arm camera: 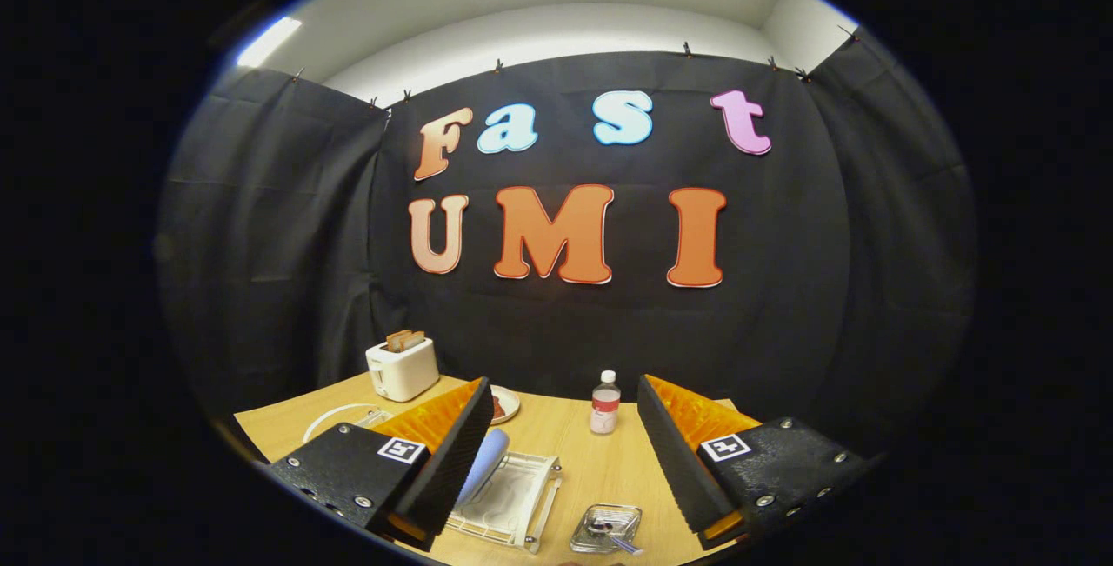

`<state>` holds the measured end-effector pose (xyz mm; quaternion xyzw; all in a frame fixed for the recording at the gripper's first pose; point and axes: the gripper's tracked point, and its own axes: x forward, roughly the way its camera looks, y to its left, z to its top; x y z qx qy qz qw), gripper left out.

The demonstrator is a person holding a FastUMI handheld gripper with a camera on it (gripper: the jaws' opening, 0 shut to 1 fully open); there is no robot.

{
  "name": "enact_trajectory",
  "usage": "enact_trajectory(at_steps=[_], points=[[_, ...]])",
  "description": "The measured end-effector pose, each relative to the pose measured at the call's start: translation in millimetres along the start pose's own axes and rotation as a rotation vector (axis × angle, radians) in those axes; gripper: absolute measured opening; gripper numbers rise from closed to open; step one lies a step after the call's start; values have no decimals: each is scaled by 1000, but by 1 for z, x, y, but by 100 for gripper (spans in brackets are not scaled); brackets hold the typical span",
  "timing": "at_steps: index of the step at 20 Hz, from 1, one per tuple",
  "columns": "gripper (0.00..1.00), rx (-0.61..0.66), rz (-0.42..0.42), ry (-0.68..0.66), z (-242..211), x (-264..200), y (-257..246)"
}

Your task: Take the plate from the dish rack, then take the spoon from the basket and place it into the plate.

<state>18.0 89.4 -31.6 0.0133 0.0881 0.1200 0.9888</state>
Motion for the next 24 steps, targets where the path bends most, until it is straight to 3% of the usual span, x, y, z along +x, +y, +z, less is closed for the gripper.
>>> enact_trajectory(at_steps=[8, 15, 24], points=[[99, -3, 73, 166, -31, 44, 46], [99, -43, 90, 442, -89, 81, 69], [87, -36, 86, 761, -137, 108, 85]])
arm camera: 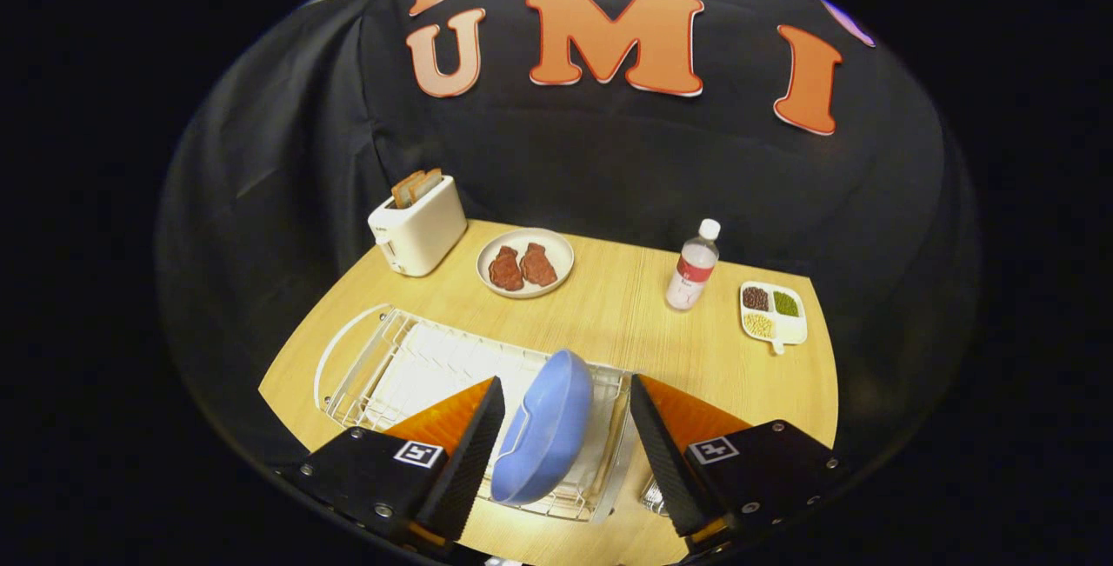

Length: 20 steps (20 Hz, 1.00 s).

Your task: Take the plate from the dish rack, then take the spoon from the basket and place it into the plate.

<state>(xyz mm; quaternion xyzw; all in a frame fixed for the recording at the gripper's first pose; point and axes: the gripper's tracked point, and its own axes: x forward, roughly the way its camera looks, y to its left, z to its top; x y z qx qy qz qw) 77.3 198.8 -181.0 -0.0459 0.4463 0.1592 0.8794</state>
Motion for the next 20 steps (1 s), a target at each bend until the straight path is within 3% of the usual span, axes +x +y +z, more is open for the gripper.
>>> enact_trajectory(at_steps=[5, 8, 12, 20], points=[[78, 30, 21, 219, -35, 23, 13], [60, 55, 7, 295, -46, 35, 18], [45, 25, -40, 329, -57, 42, 16], [34, 156, -129, 441, -85, 38, 9]])
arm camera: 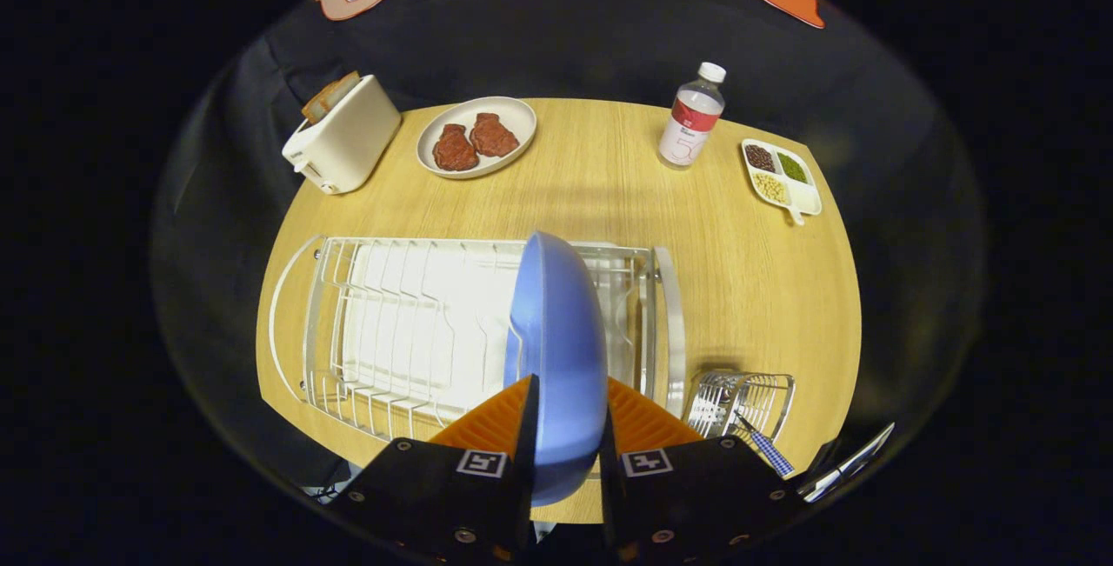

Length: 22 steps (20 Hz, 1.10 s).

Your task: Take the plate from the dish rack, then take the spoon from the basket and place it into the plate.

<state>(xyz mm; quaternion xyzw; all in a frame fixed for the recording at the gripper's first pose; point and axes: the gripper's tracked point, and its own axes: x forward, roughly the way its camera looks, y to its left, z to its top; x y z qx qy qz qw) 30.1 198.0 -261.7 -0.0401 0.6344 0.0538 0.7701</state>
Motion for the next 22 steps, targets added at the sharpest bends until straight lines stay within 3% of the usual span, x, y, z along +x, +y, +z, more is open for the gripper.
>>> enact_trajectory(at_steps=[3, 7, 9, 14, 22], points=[[30, 61, -13, -27, 9, -14, -1], [27, 16, -104, -103, 20, -29, -28], [22, 51, -38, -92, 14, -40, -16], [22, 72, 9, -152, 2, -66, -28], [23, 102, 136, -138, -70, -84, -48]])
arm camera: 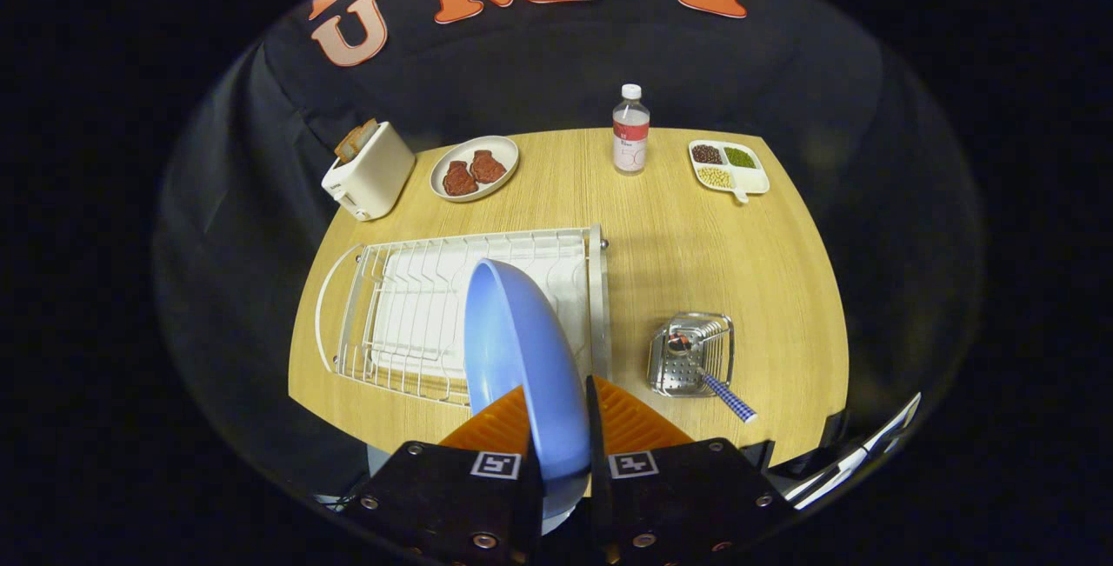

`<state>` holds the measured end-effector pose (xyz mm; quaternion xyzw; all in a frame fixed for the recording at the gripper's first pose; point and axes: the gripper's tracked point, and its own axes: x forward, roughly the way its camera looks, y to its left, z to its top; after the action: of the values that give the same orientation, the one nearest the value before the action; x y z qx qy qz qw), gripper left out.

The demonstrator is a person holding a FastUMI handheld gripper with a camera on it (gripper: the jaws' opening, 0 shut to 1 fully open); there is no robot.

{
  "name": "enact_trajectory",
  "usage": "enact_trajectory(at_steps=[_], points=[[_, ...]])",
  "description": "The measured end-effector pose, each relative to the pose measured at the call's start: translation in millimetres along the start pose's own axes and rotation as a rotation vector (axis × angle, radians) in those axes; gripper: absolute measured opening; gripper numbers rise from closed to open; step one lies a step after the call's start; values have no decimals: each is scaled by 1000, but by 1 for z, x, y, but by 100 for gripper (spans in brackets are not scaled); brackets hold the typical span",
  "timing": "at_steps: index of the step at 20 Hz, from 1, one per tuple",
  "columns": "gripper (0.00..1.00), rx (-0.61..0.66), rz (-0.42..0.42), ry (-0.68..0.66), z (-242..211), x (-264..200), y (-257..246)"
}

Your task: Take the plate from the dish rack, then take the spoon from the basket and place it into the plate.

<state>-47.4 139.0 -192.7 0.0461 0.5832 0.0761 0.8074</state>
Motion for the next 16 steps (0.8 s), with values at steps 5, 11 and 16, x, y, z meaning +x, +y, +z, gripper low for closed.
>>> enact_trajectory(at_steps=[5, 11, 16], points=[[22, 48, 74, 45, -64, 7, -9], [22, 111, 164, 116, -128, 21, -13], [22, 176, 221, 145, -160, 38, -9]])
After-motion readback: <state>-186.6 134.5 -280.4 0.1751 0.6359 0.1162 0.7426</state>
